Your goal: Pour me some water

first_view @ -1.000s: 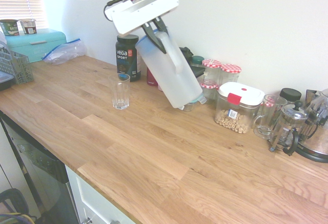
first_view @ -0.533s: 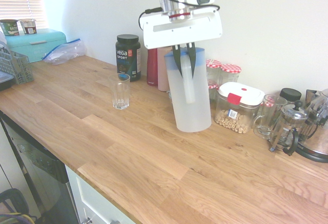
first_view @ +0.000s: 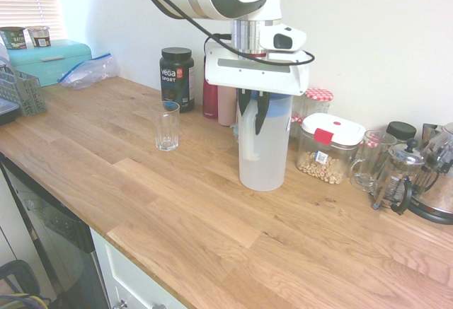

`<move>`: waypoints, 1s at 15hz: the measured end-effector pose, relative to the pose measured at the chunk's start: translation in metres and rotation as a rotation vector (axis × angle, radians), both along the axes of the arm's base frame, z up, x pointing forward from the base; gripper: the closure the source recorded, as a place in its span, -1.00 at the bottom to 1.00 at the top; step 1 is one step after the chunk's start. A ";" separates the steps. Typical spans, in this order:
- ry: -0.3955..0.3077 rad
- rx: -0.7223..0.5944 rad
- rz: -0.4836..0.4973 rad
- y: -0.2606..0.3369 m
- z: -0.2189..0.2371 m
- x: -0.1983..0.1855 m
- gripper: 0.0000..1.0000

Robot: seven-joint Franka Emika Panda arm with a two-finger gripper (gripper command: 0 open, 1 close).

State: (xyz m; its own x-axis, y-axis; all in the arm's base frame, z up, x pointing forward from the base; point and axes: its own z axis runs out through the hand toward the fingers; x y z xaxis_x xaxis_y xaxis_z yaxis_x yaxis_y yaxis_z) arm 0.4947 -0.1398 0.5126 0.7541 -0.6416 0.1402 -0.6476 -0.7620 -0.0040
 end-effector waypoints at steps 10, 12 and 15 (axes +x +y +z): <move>-0.047 0.041 -0.124 -0.004 0.000 -0.046 1.00; -0.026 0.043 -0.127 -0.006 -0.006 -0.045 1.00; -0.001 0.040 -0.124 -0.009 -0.017 -0.040 1.00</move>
State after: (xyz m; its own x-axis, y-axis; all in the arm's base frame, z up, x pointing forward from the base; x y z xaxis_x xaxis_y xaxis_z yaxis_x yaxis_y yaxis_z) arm 0.4551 -0.1488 0.4954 0.6684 -0.7351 0.1135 -0.7368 -0.6752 -0.0336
